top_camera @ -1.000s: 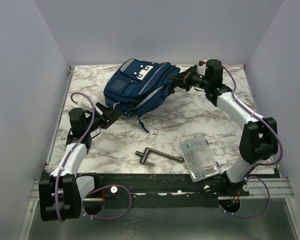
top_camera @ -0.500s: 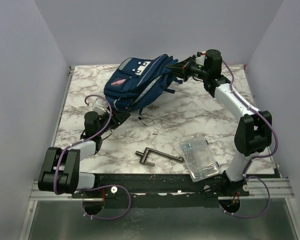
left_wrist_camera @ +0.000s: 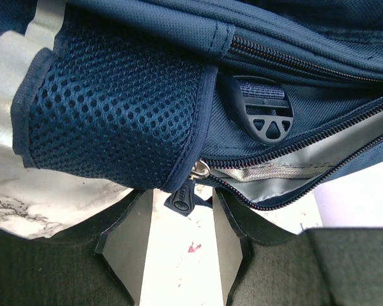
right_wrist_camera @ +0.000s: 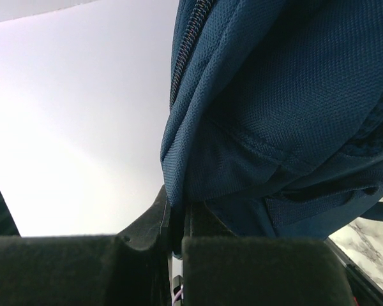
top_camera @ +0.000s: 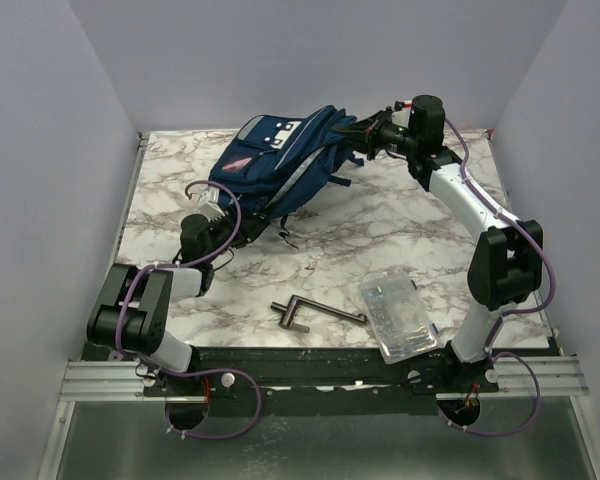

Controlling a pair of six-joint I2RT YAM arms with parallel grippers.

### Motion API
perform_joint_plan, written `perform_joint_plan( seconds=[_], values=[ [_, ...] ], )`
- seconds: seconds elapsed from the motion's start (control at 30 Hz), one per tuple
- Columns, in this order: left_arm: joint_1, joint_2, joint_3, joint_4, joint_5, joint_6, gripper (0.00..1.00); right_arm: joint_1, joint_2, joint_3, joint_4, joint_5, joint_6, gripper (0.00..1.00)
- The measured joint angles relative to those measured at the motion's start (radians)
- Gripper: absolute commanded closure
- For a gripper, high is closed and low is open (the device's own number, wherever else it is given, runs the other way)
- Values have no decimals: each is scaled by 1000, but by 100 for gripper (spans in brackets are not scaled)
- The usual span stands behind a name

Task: Pack the student bag
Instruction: Zip the student bag at the center of the board.

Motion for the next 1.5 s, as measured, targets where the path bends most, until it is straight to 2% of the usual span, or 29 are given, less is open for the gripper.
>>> perform_joint_plan(
  seconds=[0.1, 0.33, 0.47, 0.53, 0.73, 0.97, 1.13, 1.23, 1.37, 1.5],
  values=[
    [-3, 7, 10, 4, 0, 20, 58, 0, 0, 0, -1, 0, 0, 100],
    [-4, 35, 29, 5, 1, 59, 89, 0, 0, 8, -12, -2, -5, 100],
    [-4, 27, 29, -6, 1, 68, 100, 0, 1, 11, -21, -4, -31, 100],
    [-5, 6, 29, -38, -1, 69, 100, 0, 1, 13, -29, -5, -67, 100],
    [-17, -144, 43, -305, -40, 92, 100, -1, -24, -10, -66, -5, -233, 100],
    [-84, -298, 134, -710, -126, 184, 100, 4, -141, -174, -79, 30, -431, 100],
    [-187, -362, 219, -951, -193, 239, 100, 43, -230, -321, -23, 119, -524, 100],
    [-267, -382, 247, -1017, -193, 233, 100, 97, -287, -435, 53, 203, -544, 100],
    [-343, -384, 254, -1056, -164, 187, 100, 253, -360, -601, 161, 381, -593, 100],
    [-358, -369, 254, -1069, -136, 145, 100, 345, -367, -721, 225, 503, -640, 100]
  ],
)
